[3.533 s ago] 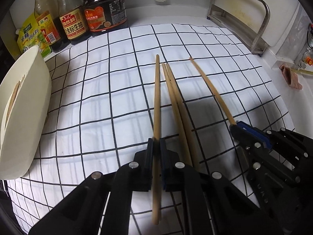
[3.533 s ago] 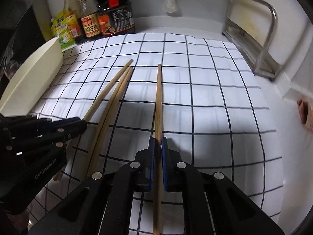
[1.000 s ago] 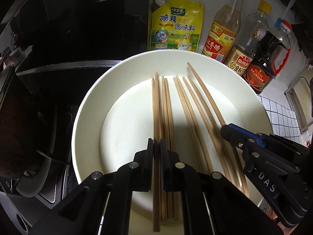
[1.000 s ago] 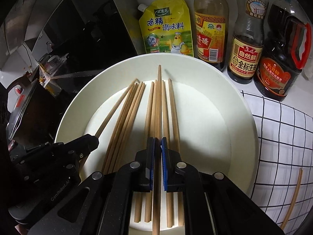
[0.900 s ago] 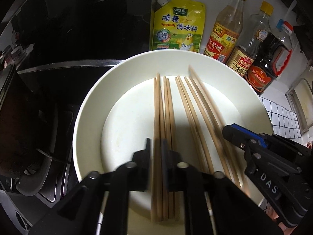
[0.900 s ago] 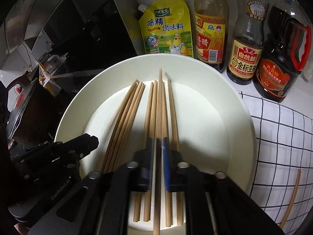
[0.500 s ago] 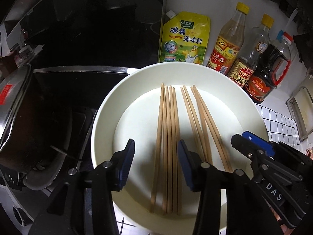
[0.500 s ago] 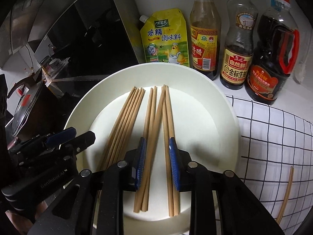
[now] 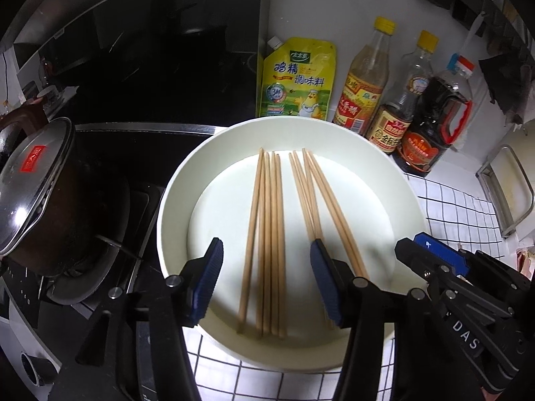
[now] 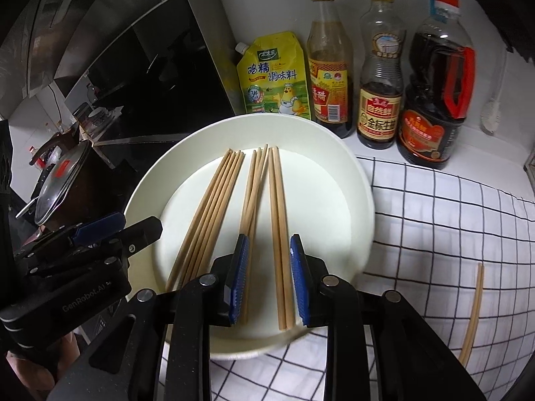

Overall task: Organize utensils
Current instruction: 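Lower the left tool's chopstick into the basin and open while the right tool releases its own, then withdraw both open tools from the basin toward the last chopsticks on the cloth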

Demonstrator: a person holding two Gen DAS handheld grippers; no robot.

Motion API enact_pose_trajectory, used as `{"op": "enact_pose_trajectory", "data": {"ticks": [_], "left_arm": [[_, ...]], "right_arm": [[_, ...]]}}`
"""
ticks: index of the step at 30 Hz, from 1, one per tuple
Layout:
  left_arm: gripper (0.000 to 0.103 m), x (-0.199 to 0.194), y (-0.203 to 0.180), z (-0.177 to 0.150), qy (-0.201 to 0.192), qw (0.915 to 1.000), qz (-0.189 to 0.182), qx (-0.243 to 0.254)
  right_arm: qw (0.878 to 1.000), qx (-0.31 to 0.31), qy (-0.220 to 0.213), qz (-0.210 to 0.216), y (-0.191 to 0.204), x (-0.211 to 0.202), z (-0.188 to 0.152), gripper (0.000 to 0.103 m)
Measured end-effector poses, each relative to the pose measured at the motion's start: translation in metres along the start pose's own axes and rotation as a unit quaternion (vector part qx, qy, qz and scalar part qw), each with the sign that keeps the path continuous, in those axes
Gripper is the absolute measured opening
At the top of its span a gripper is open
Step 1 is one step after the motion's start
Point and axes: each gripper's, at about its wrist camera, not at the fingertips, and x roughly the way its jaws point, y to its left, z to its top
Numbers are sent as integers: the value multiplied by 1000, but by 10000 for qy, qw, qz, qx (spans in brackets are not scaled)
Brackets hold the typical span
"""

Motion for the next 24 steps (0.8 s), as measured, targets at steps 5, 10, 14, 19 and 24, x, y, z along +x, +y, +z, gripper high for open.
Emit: {"op": "enact_pose_trajectory", "data": {"ticks": [5,10,14,19,24], "left_arm": [[57,-12,-10,-9,-50,10000,-34,37],[58,-23,-22,-17,-91,9999,-84,99],[59,-30,-34,-25,-87,9997,-160,165],[59,-38,-53,-36,-63,9991,-278,317],[61,-45,-74,-45,-70,9980,-394,490]], "right_arm": [[10000,-8,-33,-34,-6,-16,-10,25],[9999,43,-93,-61,-15,-33,-21,27],[9998,58,-137,-107,-23,-46,-31,27],[9995,152,-196,-220,-38,-65,-47,27],[9987,289,-213,-349,-56,-81,-61,27]]}}
